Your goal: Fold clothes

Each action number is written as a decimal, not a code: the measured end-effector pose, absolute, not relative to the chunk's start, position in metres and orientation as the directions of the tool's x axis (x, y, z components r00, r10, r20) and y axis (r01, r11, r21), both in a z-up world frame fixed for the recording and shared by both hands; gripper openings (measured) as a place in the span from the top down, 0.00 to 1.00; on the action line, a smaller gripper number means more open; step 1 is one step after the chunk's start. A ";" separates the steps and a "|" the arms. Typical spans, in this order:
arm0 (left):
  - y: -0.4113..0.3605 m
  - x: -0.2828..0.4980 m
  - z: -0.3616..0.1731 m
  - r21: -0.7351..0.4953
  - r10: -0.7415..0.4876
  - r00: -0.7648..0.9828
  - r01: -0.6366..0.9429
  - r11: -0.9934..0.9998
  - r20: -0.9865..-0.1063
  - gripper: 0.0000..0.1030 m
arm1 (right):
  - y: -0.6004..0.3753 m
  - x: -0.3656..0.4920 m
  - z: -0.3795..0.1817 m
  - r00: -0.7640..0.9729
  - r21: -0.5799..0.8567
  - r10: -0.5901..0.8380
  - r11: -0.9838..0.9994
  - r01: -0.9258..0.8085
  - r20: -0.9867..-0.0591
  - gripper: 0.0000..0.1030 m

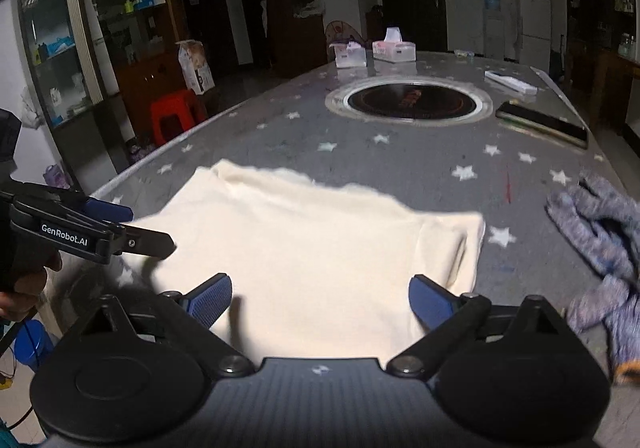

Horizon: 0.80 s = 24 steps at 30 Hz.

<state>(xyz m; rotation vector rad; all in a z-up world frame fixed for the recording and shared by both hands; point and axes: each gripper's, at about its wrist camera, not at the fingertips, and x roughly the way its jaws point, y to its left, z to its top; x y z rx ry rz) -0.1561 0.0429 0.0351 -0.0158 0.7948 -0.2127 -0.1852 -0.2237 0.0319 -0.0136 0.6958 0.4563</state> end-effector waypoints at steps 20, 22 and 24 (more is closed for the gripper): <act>0.041 -0.084 0.021 -0.059 -0.142 0.656 0.146 0.987 -0.741 0.01 | -0.228 -0.136 0.022 0.656 0.115 0.352 0.919 -0.376 -0.667 0.08; 0.046 -0.088 0.026 -0.064 -0.142 0.668 0.140 0.988 -0.731 0.02 | -0.229 -0.139 0.027 0.663 0.117 0.356 0.919 -0.377 -0.658 0.10; 0.049 -0.089 0.027 -0.058 -0.137 0.668 0.138 0.989 -0.731 0.02 | -0.236 -0.140 0.030 0.674 0.120 0.342 0.927 -0.355 -0.654 0.14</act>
